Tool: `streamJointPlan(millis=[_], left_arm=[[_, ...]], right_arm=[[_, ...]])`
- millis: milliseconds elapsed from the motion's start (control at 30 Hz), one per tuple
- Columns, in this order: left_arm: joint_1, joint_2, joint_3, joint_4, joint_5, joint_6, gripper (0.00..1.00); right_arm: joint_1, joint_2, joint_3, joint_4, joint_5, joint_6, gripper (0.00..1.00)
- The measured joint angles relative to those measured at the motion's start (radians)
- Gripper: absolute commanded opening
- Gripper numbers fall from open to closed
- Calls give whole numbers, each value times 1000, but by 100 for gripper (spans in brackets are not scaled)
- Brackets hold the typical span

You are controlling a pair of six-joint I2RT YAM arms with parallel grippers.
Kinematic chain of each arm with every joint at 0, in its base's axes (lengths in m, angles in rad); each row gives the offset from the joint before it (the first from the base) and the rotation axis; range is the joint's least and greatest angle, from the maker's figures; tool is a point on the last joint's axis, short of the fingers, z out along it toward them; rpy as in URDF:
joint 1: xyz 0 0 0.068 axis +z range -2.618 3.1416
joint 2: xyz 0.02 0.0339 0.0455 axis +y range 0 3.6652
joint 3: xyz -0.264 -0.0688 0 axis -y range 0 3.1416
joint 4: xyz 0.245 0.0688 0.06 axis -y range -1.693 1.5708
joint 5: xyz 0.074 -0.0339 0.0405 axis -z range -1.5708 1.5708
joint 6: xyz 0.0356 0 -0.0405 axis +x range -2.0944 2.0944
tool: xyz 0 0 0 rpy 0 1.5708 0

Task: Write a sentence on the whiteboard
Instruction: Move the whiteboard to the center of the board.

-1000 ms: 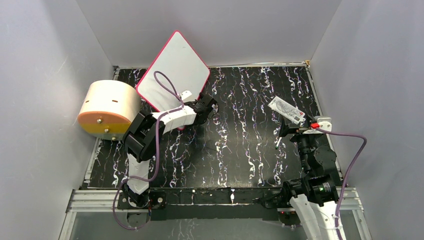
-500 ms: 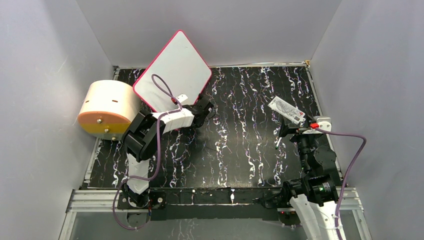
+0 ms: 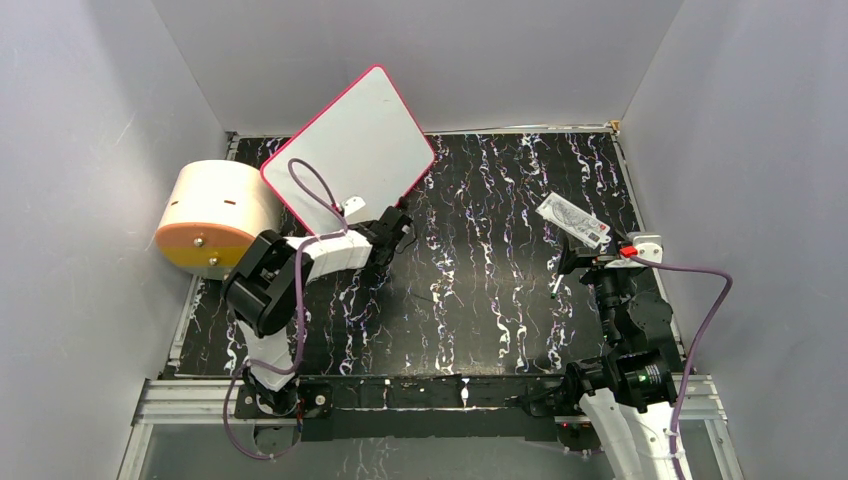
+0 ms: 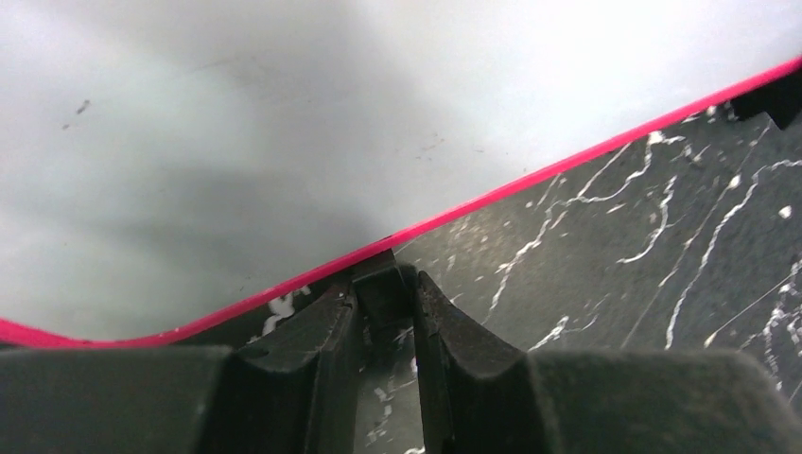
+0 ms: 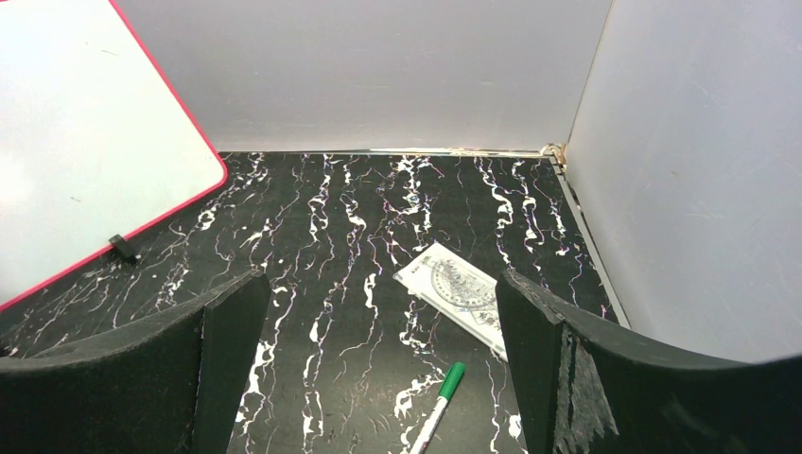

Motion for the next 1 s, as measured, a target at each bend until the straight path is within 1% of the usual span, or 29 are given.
streamJointPlan(millis=[267,500,733,1000], left_arm=[[10,-135,-161,82,108,114,0],[-5,-209,-254,165,180,204,0],[-81,-247,-301,213,227,254,0],[-188,-274,-328,229,261,261,0]], right_arm=[[0,0,0,0,0,-2,99],[0,0,0,0,0,-5,99],[0,0,0,0,0,-7,99],[0,-1,0,-1,0,-8,99]])
